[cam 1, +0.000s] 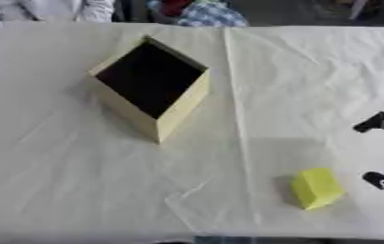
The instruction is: Pick up objects on the table and place them in the box.
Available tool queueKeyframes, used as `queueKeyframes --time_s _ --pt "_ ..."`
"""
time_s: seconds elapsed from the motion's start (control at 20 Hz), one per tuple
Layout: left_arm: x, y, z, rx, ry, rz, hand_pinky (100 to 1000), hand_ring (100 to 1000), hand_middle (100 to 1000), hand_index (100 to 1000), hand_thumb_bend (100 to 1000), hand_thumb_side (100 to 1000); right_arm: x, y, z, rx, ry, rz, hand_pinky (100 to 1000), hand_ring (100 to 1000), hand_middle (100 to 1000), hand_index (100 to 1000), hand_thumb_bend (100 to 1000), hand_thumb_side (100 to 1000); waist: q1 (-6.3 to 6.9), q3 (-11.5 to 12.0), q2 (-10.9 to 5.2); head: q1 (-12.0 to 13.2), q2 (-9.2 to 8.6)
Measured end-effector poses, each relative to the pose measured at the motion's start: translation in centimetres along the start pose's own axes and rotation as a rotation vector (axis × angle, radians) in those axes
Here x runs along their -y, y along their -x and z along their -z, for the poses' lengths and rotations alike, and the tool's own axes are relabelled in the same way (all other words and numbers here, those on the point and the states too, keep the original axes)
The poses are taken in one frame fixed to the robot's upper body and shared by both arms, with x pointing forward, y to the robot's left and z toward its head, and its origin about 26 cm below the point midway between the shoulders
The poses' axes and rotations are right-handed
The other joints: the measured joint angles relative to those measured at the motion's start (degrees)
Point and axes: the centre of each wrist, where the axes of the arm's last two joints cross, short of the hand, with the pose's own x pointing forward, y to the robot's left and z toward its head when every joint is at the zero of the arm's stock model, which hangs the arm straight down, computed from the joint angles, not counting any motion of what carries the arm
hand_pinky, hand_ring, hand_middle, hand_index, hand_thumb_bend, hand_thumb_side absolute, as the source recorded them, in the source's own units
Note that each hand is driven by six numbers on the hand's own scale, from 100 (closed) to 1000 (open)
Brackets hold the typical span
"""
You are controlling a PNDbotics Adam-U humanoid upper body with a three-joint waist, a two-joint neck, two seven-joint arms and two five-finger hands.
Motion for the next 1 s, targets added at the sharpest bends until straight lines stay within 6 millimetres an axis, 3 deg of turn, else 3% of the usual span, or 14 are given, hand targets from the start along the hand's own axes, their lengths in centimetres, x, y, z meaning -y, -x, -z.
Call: queueKeyframes --time_s 1.0 --pt "0.2 0.0 0.0 -0.009 0.011 -0.011 727 866 906 652 100 692 2.3 -1.3 2.0 0.084 -0.122 0.03 809 848 763 881 365 402 -0.13 1.0 -0.73 -0.9 0.01"
